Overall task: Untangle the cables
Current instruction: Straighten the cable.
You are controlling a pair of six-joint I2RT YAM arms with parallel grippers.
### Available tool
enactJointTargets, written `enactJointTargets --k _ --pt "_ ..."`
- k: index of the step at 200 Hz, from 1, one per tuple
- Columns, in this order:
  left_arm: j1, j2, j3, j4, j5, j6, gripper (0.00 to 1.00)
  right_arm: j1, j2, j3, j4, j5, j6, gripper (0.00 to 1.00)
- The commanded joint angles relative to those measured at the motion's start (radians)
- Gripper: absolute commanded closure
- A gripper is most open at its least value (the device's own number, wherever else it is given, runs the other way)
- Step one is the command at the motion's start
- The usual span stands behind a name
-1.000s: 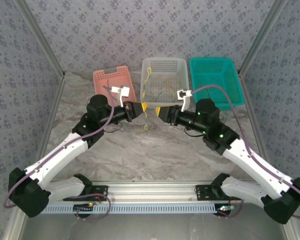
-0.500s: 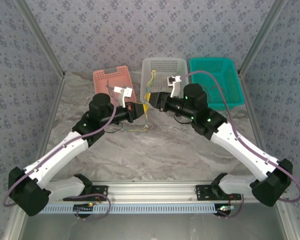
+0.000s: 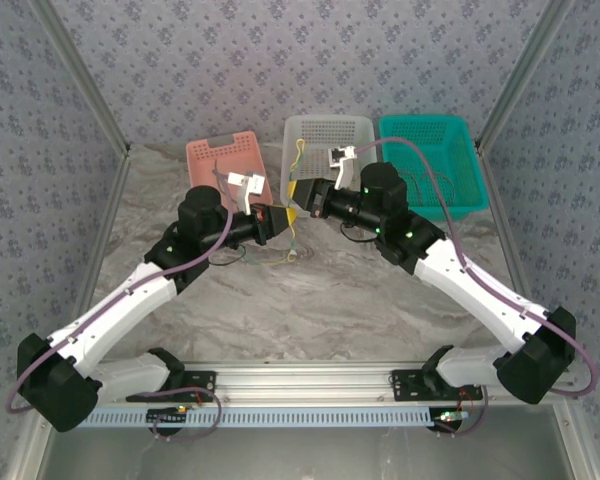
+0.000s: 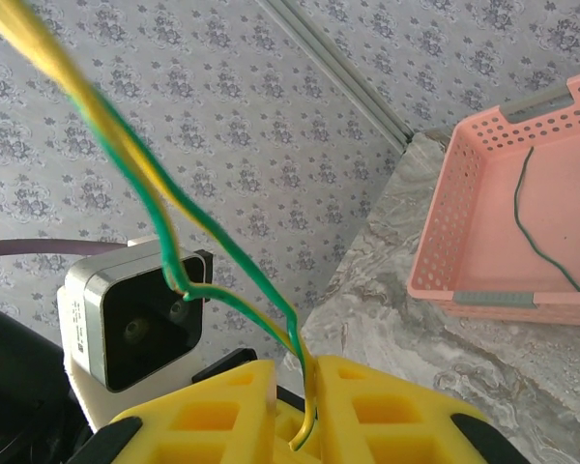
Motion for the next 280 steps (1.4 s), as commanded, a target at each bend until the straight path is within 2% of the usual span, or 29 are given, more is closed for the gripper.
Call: enactJointTargets --k 1,19,43,139,144,167,195,220,248,265,280 --pt "-0.012 -0.001 0.034 0.001 0.006 0.024 1.00 -0.002 0.009 0.037 0.011 0.002 0.000 0.79" --pt "-0.012 -0.003 0.033 -0.003 0.007 0.025 1.00 -0.009 0.010 0.033 0.011 0.003 0.000 0.82" --pt "-0.013 -0.006 0.031 -0.005 0.005 0.028 1.00 -0.012 0.007 0.035 0.006 0.006 -0.003 1.00" --pt "0.014 -0.014 0.061 -0.095 0.012 0.068 1.00 -0.152 -0.084 0.045 -0.230 -0.043 -0.111 1.00" --pt "0.014 -0.013 0.064 -0.099 0.012 0.070 1.00 -0.154 -0.085 0.053 -0.247 -0.040 -0.153 1.00" --pt "0.015 0.000 0.078 -0.119 0.020 0.080 1.00 -0.153 -0.081 0.090 -0.325 -0.011 -0.217 1.00" --pt "0.016 0.008 0.099 -0.163 0.023 0.102 1.00 -0.148 -0.076 0.168 -0.489 0.108 -0.355 1.00" --pt "0.017 0.025 0.108 -0.164 0.045 0.102 1.00 -0.149 -0.106 0.142 -0.413 -0.032 -0.362 1.00" --pt "0.018 0.048 0.124 -0.155 0.077 0.092 1.00 -0.139 -0.067 0.125 -0.297 -0.255 -0.325 0.72" --pt "0.018 0.054 0.134 -0.160 0.088 0.091 1.00 -0.149 -0.036 0.122 -0.229 -0.364 -0.282 0.64" --pt "0.017 0.057 0.136 -0.163 0.094 0.090 1.00 -0.146 -0.013 0.125 -0.193 -0.402 -0.253 0.63"
